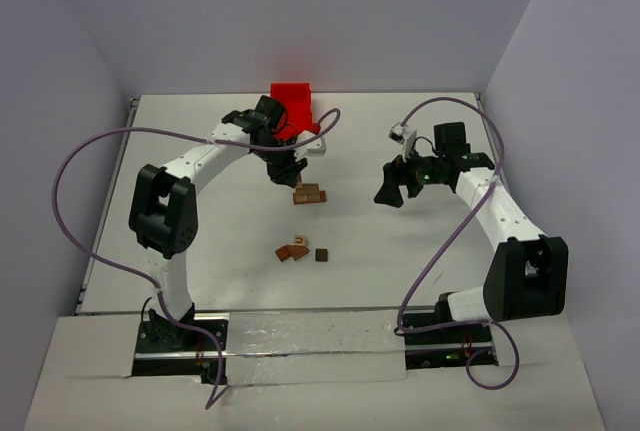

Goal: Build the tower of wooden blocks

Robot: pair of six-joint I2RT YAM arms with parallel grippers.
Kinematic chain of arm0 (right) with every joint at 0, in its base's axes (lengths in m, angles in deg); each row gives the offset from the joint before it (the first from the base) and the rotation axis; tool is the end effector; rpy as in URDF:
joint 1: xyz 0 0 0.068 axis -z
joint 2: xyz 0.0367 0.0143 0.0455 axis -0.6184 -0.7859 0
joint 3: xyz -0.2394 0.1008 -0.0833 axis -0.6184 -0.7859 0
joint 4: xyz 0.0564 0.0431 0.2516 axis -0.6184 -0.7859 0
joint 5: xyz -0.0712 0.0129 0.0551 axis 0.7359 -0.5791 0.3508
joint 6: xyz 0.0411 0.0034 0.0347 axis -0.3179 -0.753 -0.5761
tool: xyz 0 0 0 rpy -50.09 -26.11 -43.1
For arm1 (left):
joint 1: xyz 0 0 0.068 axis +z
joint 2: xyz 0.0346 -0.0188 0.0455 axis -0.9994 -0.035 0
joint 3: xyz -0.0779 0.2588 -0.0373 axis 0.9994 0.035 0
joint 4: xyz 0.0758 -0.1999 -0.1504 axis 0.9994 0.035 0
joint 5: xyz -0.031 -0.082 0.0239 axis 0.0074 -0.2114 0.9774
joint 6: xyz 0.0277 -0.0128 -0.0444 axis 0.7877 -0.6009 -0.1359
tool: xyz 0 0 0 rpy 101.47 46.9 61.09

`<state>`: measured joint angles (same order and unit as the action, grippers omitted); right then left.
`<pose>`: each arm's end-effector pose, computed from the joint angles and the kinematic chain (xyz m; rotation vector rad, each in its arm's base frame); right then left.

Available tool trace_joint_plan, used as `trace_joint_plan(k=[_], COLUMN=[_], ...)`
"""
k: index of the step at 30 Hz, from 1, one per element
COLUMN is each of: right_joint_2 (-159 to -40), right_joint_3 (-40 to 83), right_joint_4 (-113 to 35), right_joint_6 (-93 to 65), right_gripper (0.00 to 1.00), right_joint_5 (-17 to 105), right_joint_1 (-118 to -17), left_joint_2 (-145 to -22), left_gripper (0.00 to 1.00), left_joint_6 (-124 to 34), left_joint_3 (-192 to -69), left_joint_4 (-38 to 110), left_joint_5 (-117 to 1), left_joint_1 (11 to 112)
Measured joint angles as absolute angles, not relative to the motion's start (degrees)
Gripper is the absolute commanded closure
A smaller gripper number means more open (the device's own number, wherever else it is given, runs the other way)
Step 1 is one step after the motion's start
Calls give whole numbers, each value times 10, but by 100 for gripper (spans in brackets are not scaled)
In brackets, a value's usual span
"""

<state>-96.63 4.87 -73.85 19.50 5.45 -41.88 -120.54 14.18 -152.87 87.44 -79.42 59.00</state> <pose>0.2714 0.0434 0.2658 -0.8927 2.1148 0.8171 0.3525 -0.2152 0.2419 1.7218 1.9700 -0.5936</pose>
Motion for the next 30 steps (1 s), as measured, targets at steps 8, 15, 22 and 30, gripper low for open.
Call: trace_joint_plan(k=[8,15,22,30], right_joint_2=[-973,-974,-974,-975], right_joint_3=[49,49,49,49], right_joint_4=[-739,-739,-739,-739], right_joint_6=[195,199,204,208], right_gripper=[11,10,10,10], right_joint_5=[54,54,53,51], right_joint_1=[-419,-419,-419,-419], left_joint_2=[-1207,-1216,-1224,-1225], left_gripper=[73,70,65,62], left_joint_6=[157,172,180,185], left_joint_3=[-1530,-1532,-1541,-1541], left_joint_4=[877,877,879,880], left_joint_5=[-788,-777,-768,-761], left_joint_1=[576,568,567,558])
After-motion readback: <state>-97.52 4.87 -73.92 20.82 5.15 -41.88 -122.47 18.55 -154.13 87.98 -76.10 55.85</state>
